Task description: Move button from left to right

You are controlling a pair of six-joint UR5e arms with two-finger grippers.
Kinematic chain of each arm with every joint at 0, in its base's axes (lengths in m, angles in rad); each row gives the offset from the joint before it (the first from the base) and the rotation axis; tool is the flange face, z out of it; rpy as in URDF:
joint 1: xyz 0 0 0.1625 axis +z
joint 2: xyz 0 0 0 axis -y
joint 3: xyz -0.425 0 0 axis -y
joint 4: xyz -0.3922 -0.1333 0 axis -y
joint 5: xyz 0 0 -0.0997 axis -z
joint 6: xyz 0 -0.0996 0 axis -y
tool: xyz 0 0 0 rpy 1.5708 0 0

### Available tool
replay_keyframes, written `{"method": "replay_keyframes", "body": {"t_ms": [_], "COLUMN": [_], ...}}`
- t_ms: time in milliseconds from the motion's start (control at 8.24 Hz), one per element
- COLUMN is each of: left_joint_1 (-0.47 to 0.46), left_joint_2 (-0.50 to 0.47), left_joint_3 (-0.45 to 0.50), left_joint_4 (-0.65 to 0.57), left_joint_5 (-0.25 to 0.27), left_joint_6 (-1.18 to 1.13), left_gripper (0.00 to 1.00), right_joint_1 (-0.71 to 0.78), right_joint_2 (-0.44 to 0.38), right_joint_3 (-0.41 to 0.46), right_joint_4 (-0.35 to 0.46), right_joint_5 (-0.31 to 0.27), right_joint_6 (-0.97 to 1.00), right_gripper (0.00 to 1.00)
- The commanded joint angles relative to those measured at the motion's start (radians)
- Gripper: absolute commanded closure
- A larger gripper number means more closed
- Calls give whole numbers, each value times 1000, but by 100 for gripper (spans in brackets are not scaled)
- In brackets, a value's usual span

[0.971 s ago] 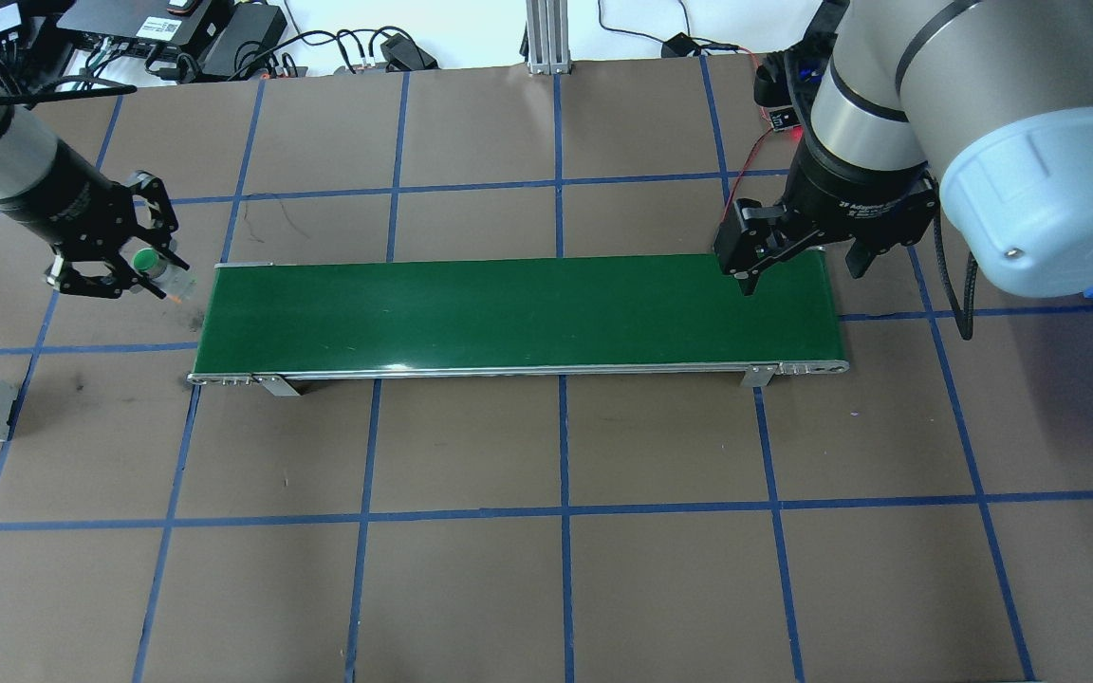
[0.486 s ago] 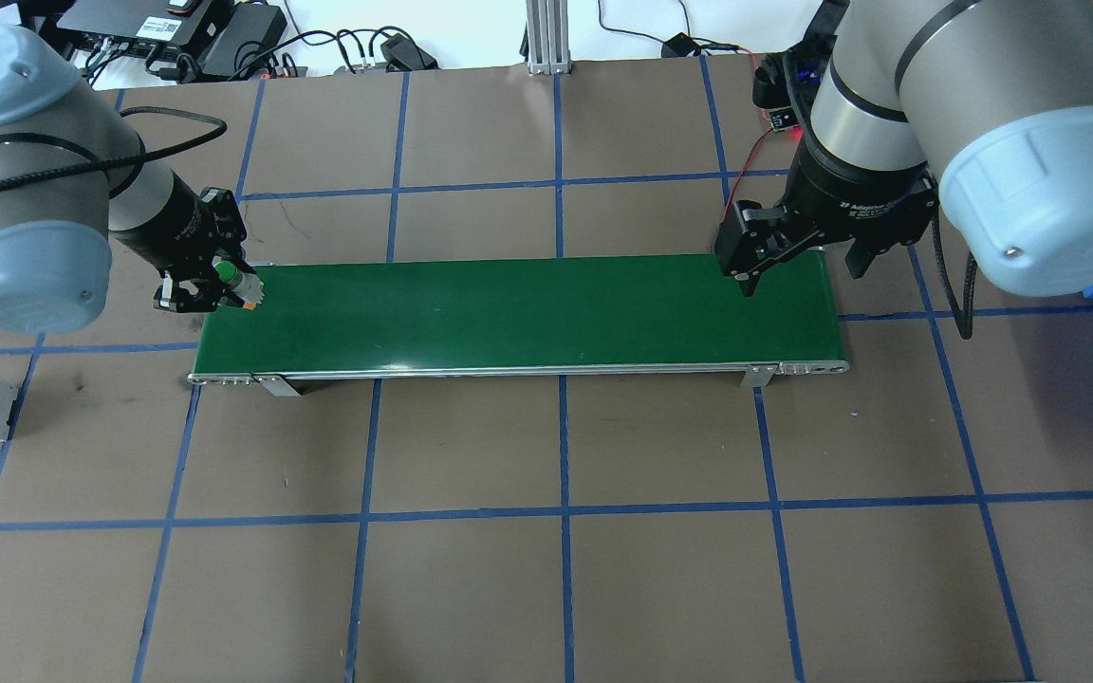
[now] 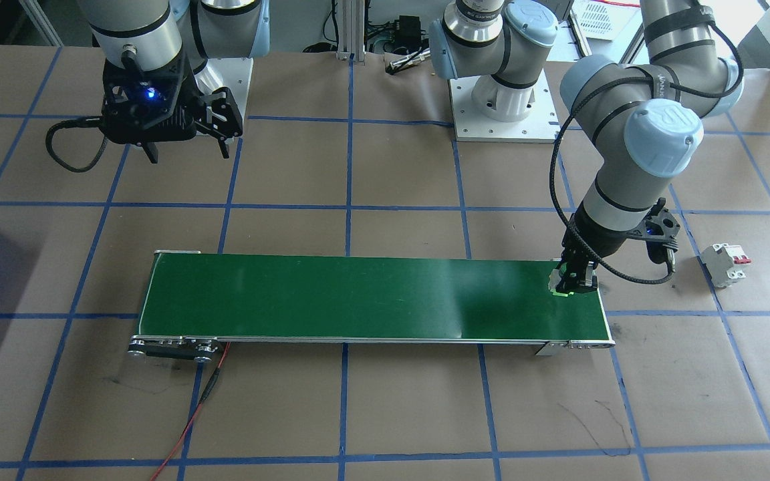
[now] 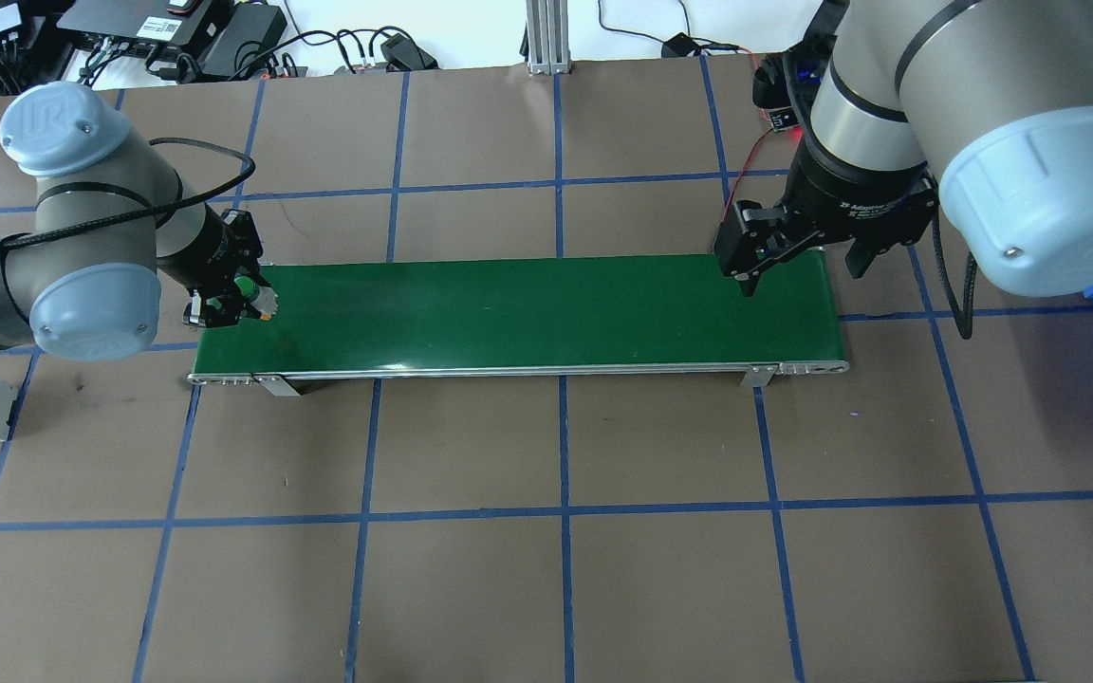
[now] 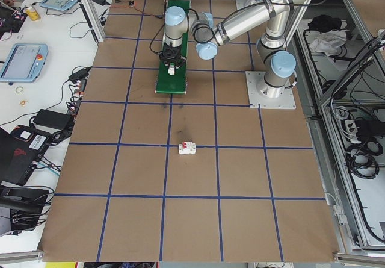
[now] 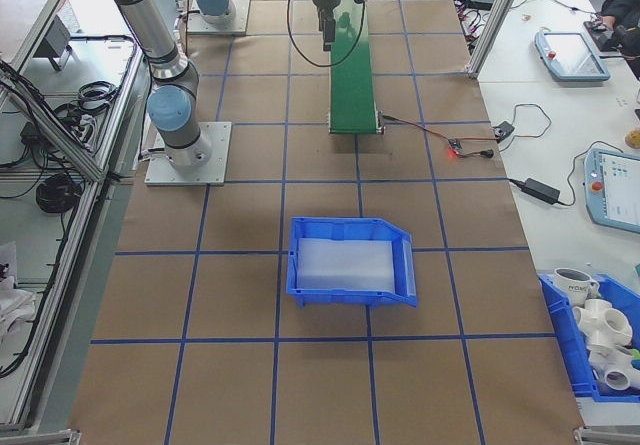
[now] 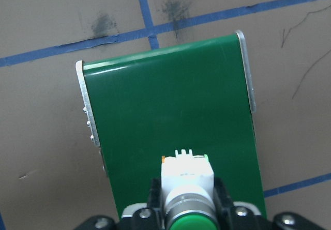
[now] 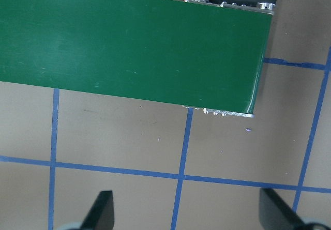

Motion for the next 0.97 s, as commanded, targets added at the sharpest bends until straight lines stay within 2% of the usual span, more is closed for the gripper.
{"method": "replay_keyframes", "body": {"t_ms": [0,121,364,729,850], "left_joint_1": [0,1,1,1,1], "left_joint_2": [-47,-53,-54,-54,-56], "left_joint_3": [-2,-2,-3,-3,-3], "left_joint_4": [13,13,12,10,7], "left_joint_5": [-4,-4,-5,-7,-5], "left_joint_6": [-1,6,1,9,10], "left_gripper": [99,93,91,72,49], "right_joint_1": [0,2,0,0,0], "right_joint_2": [0,0,0,0,0], "right_joint_3": [0,0,0,0,0], "right_joint_4": [0,0,-2,-8,-6], "right_joint_5": [0,0,2,5,5], "right_joint_6": [1,1,1,5,7], "right_gripper": [0,0,0,0,0]}}
